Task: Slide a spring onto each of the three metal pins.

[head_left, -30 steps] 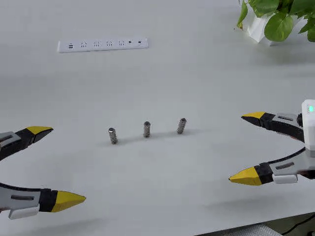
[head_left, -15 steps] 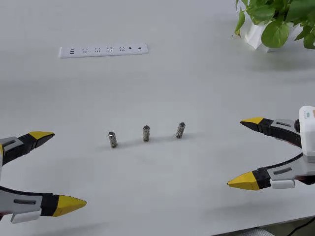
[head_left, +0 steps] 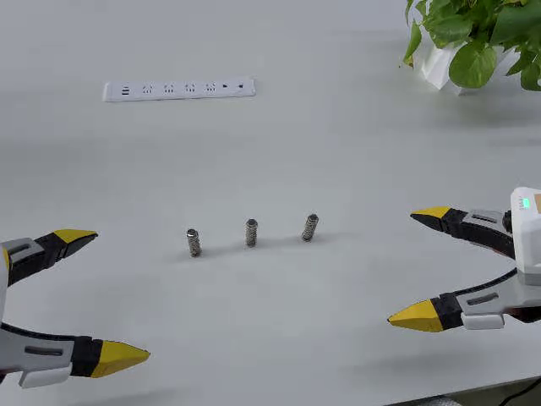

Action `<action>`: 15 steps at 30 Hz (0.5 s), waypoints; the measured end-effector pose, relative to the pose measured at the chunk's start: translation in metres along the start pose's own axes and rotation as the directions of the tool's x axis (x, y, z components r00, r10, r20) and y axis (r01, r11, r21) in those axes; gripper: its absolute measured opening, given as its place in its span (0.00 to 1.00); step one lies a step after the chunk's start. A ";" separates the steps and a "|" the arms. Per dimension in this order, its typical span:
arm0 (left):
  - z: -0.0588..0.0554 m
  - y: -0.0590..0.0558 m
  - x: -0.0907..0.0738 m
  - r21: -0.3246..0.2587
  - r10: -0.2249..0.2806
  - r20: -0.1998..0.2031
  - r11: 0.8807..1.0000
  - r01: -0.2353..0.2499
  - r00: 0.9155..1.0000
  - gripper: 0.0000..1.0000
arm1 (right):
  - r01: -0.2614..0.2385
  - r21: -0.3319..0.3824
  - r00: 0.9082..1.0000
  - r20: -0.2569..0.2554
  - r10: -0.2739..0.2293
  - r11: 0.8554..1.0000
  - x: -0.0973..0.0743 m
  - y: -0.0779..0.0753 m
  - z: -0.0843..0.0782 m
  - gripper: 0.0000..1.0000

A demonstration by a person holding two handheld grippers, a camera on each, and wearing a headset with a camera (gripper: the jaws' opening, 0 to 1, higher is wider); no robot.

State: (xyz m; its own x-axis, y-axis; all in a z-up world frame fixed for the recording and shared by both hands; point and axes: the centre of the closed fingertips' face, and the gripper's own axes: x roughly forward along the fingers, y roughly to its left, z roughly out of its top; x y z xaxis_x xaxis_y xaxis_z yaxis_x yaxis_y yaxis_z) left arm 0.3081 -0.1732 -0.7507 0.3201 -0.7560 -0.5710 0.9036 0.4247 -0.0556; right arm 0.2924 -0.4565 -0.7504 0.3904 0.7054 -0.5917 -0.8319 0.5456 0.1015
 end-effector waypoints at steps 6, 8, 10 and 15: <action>0.001 -0.001 0.001 -0.003 -0.004 0.002 1.000 0.004 1.000 0.99 | 0.003 0.000 1.000 -0.002 -0.003 1.000 -0.001 0.000 0.000 0.98; 0.001 -0.002 0.001 -0.002 -0.007 0.003 1.000 0.007 1.000 0.99 | 0.003 -0.001 1.000 -0.002 -0.003 1.000 -0.002 0.000 0.000 0.98; 0.001 -0.003 0.001 -0.002 -0.008 0.002 1.000 0.008 1.000 0.99 | 0.003 -0.001 1.000 -0.005 -0.003 1.000 -0.002 0.000 -0.001 0.98; 0.000 -0.004 0.000 -0.003 -0.010 0.002 1.000 0.010 1.000 0.99 | 0.004 0.000 1.000 -0.007 -0.004 1.000 -0.002 0.001 -0.002 0.97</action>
State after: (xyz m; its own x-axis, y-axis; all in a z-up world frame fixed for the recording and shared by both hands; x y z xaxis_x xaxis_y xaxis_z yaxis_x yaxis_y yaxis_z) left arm 0.3049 -0.1751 -0.7506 0.3118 -0.7612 -0.5687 0.9058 0.4189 -0.0641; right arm 0.2899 -0.4578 -0.7503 0.3908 0.7002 -0.5975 -0.8303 0.5483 0.0995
